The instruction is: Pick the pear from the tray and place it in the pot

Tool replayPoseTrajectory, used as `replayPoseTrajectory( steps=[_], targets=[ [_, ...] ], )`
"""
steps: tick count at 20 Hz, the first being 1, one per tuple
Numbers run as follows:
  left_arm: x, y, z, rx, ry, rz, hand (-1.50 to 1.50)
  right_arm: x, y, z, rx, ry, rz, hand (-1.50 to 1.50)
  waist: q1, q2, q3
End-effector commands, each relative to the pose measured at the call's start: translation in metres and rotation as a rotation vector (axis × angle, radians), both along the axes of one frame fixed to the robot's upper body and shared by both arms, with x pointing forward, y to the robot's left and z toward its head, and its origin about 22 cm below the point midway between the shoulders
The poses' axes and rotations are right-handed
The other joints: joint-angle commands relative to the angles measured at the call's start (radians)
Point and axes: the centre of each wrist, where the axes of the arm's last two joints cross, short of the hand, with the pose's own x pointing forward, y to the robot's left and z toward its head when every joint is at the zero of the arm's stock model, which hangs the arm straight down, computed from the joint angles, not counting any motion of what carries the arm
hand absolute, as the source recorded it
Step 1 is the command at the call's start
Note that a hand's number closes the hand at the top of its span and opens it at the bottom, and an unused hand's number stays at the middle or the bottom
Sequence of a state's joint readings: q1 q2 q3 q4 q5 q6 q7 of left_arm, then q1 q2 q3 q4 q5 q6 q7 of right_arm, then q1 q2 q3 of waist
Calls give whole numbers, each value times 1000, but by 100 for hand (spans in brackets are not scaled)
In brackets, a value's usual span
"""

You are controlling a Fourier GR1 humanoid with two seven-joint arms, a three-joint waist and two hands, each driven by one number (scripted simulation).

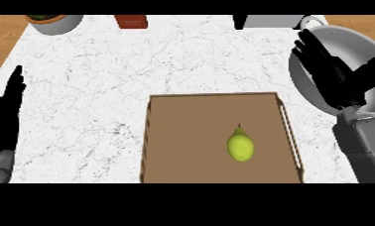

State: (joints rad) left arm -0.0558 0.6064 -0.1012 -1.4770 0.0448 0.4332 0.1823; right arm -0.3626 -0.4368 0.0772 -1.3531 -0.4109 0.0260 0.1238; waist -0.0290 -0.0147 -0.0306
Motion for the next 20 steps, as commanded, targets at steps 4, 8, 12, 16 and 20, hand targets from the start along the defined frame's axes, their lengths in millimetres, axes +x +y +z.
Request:
replayPoseTrajectory(
  steps=[4, 8, 12, 16, 20],
  targets=[
    [32, -39, 27, -239, -188, -159, 0, -5, -29, -57, 69, 51, -66, 150, 35, 25, 31],
    [33, -72, 36, -401, -211, -251, 0, -24, -54, -70, -468, 92, 25, 150, 52, 32, 28],
    [24, -66, 37, -420, -205, -256, 0, -54, -41, -151, -144, 0, -141, -150, 47, 20, 33],
    [29, -83, 39, -419, -193, -259, 0, -35, -85, -121, -96, -112, -67, -150, 35, 16, 32],
    [47, -70, 54, -431, -185, -241, 0, -21, -75, -93, -160, -51, 112, -150, 25, 14, 30]
  ],
)
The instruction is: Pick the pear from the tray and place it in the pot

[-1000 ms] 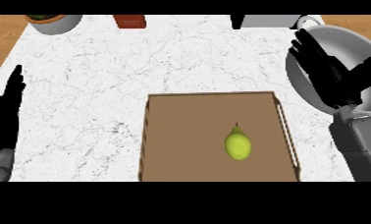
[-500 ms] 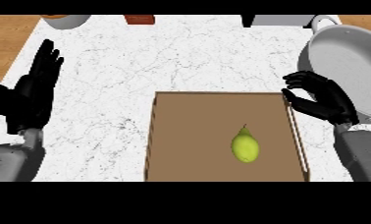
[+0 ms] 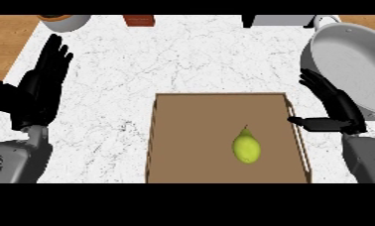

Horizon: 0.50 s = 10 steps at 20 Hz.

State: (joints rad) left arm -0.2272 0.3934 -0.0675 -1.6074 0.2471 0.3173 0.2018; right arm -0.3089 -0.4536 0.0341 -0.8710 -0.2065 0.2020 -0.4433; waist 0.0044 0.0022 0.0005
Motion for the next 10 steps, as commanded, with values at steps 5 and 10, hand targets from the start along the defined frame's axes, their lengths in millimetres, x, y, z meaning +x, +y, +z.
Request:
replayPoseTrajectory(
  steps=[5, 10],
  targets=[
    [-4, 4, -19, -6, 9, -7, 0, 34, 5, 64, -224, 211, 343, -150, 2, -3, -3],
    [-2, -5, -6, -22, -7, -16, 0, 55, 47, 92, -427, 319, 546, -150, 6, -5, -2]
  ],
)
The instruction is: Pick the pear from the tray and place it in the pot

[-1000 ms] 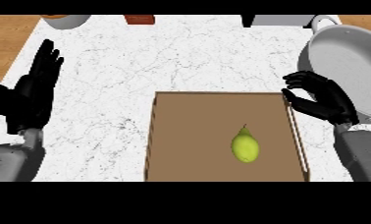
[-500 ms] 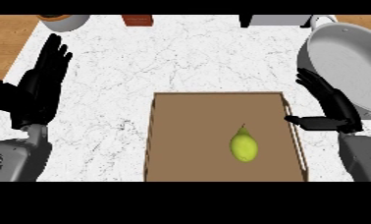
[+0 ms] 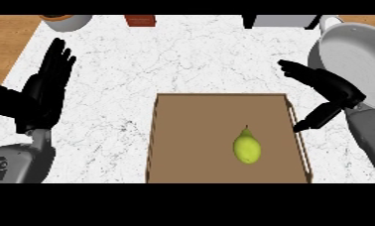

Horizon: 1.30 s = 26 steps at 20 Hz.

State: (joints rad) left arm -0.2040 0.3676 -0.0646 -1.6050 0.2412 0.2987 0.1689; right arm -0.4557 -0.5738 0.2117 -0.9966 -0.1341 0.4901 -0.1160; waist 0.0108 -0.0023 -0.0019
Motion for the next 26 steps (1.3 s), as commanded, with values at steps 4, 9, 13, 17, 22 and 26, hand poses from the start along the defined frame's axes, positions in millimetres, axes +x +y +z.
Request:
replayPoseTrajectory(
  steps=[4, 9, 13, 17, 22, 26],
  targets=[
    [-7, 9, 5, -8, 7, 11, 0, 7, 53, 21, -216, 153, 258, -150, -6, -3, 1],
    [-2, 11, 12, -1, 15, 16, 0, 3, 81, 21, -262, 211, 273, -150, -10, 0, 1],
    [-8, 4, 2, 4, 7, 11, 0, -11, 94, 19, -223, 228, 277, -150, -10, 1, 2],
    [-9, 1, -16, -2, 2, 15, 0, -38, 92, 13, -237, 239, 287, -150, -17, 0, 2],
    [3, 7, 10, -3, 12, 28, 0, -32, 92, -4, -355, 282, 271, -150, -11, 2, 2],
    [-4, -2, 8, -2, -3, 28, 0, -14, 95, -2, -367, 269, 252, -150, -7, 3, 2]
  ],
)
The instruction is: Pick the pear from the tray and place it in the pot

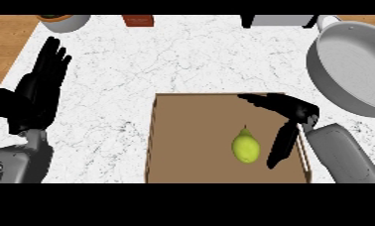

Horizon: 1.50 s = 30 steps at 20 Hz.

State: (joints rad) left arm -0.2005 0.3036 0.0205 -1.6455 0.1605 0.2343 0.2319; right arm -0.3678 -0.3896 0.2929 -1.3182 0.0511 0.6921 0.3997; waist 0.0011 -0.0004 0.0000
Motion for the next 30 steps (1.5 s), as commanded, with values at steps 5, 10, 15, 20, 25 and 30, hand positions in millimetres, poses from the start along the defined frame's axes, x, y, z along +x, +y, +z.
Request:
replayPoseTrajectory(
  steps=[5, 10, 15, 20, 25, 30],
  targets=[
    [-8, 11, 12, 6, 0, -27, 0, -4, 26, -17, -1, -8, 2, -150, 3, 0, 0],
    [-2, 0, 9, -15, -1, -15, 0, -2, 11, -41, -35, 6, -1, -150, 3, 1, 0],
    [5, -9, -13, -3, 2, 6, 0, -19, 29, -46, -47, 10, -25, -150, -3, 0, 0],
    [4, 1, -11, -6, 14, -19, 0, -13, 31, -56, -16, -37, 134, 150, 7, 3, 0],
    [11, 8, -9, 0, -7, -13, 0, -28, 14, -71, -8, -83, 146, 150, 0, 3, 0],
    [-1, 14, -12, -23, 15, -13, 0, -27, 32, -64, -1, -84, 138, 150, 1, 0, 0]
  ],
)
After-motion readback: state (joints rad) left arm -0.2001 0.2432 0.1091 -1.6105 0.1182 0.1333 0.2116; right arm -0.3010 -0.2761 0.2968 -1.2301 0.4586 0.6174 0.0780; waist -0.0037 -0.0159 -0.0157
